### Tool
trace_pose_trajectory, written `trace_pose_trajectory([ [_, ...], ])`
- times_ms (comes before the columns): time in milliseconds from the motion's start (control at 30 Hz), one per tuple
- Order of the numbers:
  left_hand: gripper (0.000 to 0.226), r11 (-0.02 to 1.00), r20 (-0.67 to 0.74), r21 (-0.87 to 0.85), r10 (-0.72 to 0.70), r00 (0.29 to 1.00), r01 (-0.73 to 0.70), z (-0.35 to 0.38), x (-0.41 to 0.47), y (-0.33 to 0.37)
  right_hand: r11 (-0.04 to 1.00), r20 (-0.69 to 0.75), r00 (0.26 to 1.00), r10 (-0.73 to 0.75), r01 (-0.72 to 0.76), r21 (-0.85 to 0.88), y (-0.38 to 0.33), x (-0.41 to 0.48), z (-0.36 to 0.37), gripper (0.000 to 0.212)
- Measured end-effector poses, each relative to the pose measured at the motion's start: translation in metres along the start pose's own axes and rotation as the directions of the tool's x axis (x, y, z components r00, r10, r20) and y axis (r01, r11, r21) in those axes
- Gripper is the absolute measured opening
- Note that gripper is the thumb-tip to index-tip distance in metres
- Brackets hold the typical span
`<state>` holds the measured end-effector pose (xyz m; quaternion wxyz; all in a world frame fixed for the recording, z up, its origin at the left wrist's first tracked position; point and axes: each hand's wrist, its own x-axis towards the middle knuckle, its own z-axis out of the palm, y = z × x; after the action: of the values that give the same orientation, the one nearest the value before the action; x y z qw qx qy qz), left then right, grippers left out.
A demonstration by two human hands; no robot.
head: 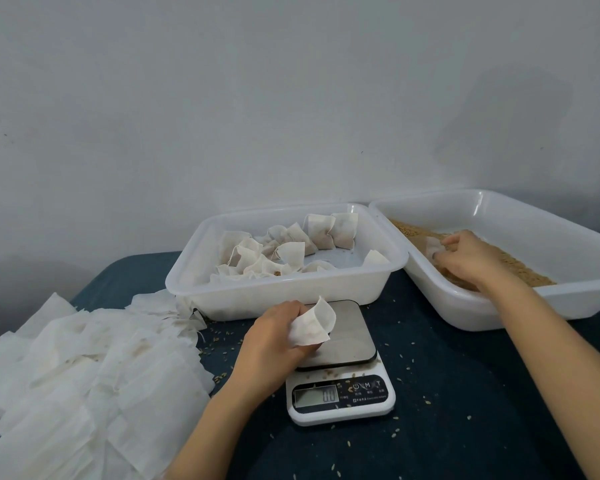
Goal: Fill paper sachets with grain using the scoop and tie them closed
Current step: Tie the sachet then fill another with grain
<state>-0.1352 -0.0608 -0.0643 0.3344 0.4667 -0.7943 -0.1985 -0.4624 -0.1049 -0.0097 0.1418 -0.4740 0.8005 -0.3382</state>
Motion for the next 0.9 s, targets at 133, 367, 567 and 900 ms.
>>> trace_pose_trajectory([
  [133, 0.037, 1.0, 0.015, 0.013, 0.008, 1.0, -0.008, 0.0, 0.0, 0.002, 0.801, 0.088, 0.995, 0.048, -0.091, 0.591, 0.005, 0.009, -0.002, 0.015],
  [367, 0.038, 1.0, 0.014, 0.005, 0.012, 1.0, -0.013, 0.0, 0.0, 0.001, 0.78, -0.188, 0.982, 0.034, 0.092, 0.619, 0.004, 0.011, -0.005, 0.016],
  [567, 0.037, 1.0, -0.008, 0.004, 0.013, 1.0, -0.013, -0.001, 0.0, 0.001, 0.937, -0.47, 0.82, -0.326, 0.345, -0.047, -0.001, -0.006, -0.003, 0.018],
  [900, 0.038, 1.0, -0.001, -0.015, 0.017, 1.0, -0.017, 0.0, 0.001, -0.002, 0.901, -0.438, 0.895, 0.077, 0.125, 0.415, 0.004, 0.001, -0.008, 0.034],
])
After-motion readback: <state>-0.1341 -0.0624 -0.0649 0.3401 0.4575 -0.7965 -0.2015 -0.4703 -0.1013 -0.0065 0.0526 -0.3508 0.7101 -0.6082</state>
